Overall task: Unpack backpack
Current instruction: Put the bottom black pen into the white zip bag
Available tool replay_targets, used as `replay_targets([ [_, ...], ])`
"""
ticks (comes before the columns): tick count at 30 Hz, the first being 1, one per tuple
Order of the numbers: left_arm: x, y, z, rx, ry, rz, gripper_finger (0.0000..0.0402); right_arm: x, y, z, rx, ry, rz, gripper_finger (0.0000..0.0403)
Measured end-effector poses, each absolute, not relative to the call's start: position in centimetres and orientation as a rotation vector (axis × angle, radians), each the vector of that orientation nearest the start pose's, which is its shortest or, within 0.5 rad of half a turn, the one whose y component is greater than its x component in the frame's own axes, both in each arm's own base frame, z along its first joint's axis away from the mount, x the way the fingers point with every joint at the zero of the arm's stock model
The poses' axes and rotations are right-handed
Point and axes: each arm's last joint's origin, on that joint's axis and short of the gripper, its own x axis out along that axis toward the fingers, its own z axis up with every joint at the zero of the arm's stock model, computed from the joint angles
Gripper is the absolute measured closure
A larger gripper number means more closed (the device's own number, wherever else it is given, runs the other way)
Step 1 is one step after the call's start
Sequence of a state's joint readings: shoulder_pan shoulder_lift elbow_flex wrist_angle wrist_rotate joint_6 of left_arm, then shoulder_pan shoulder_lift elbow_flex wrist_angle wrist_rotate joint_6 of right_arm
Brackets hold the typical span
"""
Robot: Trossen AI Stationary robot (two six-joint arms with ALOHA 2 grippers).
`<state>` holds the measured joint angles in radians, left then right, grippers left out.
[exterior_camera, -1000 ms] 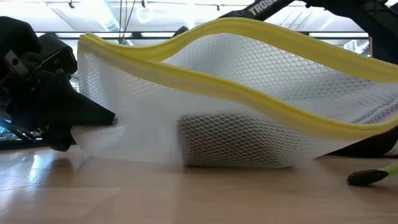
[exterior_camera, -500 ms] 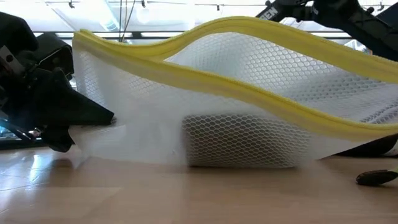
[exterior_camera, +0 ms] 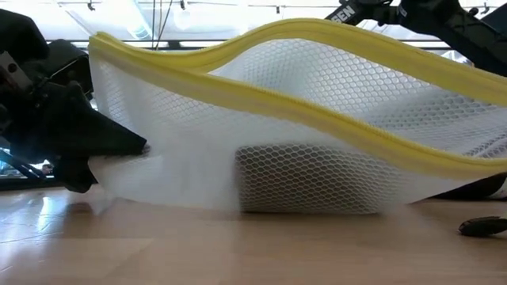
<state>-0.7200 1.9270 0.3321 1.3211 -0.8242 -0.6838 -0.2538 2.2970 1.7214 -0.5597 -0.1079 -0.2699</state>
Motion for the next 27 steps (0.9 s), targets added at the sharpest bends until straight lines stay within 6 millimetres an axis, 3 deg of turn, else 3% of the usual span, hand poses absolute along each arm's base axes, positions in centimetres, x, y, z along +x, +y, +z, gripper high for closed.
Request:
replay_targets([
  [8, 20.2, -14.9, 8.1, -0.490, 0.152, 0.165, 0.0402, 44.5, -8.6, 14.9, 0.036, 1.260, 0.028, 0.0402],
  [16, 20.2, -14.9, 8.1, -0.492, 0.151, 0.162, 0.0402, 43.7, -2.4, 21.5, -0.130, 1.151, 0.010, 0.0401],
  [22, 20.3, -15.0, 8.2, -0.497, 0.145, 0.160, 0.0402, 41.6, 2.0, 26.1, -0.187, 1.092, 0.013, 0.0402],
  [27, 20.4, -15.0, 8.3, -0.502, 0.141, 0.156, 0.0402, 40.6, 4.0, 26.8, -0.188, 1.120, 0.045, 0.0402],
])
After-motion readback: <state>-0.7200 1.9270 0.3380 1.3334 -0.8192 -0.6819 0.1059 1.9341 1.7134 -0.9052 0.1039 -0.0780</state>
